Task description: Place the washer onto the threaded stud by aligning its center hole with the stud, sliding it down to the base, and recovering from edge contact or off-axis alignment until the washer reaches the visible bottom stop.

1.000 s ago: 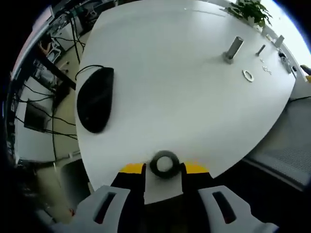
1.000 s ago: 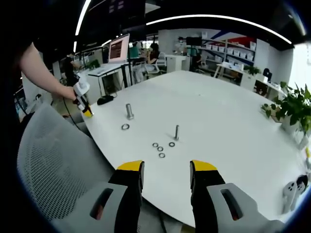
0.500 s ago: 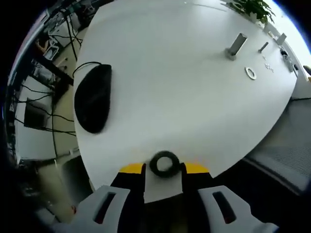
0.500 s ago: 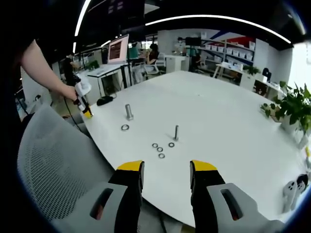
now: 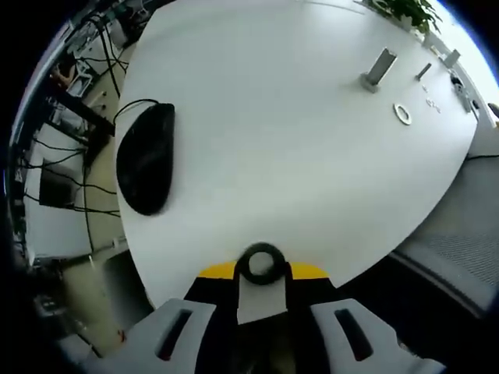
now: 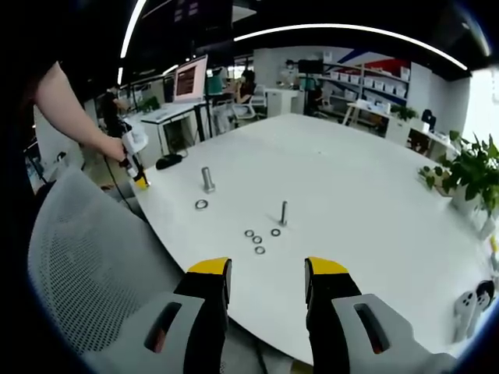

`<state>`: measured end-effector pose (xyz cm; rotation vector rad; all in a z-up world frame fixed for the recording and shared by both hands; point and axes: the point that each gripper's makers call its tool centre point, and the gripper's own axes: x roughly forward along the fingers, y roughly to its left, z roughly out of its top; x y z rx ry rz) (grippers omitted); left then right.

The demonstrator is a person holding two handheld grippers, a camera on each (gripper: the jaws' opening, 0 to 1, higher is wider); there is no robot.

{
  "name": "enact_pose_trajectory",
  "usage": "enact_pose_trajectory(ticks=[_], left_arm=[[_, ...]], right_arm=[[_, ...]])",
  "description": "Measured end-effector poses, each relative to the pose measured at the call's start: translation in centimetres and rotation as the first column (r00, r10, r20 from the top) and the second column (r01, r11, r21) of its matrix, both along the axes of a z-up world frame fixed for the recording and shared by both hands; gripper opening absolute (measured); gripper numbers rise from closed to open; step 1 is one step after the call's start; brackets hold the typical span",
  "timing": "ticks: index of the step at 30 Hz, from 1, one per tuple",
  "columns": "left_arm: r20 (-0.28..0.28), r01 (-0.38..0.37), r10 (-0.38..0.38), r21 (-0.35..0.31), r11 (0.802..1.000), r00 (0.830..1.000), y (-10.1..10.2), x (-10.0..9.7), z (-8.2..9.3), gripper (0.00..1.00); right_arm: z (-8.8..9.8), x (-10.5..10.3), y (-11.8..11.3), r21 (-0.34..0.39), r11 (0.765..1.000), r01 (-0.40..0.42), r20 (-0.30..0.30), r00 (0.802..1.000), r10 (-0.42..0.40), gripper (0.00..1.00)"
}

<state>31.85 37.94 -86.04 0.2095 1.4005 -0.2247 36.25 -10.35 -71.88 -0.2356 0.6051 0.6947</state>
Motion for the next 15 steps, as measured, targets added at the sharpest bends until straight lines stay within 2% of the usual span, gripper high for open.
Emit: enact_pose_trajectory(ticks=[7,15], left_arm=[[0.005,0.01,-0.01,0.005,1.0,1.0,-0.1,0.2,0.1,0.19],[0.018,0.108,-0.107,-0.022,0.994,0.994,-3.0,1.9,0.3,0.19]], right_arm=[[0.0,-0.1,0.1,0.002,1.0,-0.005,0.0,1.0,0.005,0.4],[0.1,0.0,0.1,0.006,1.0,-0.004,0.002,1.0,0.004,0.4]])
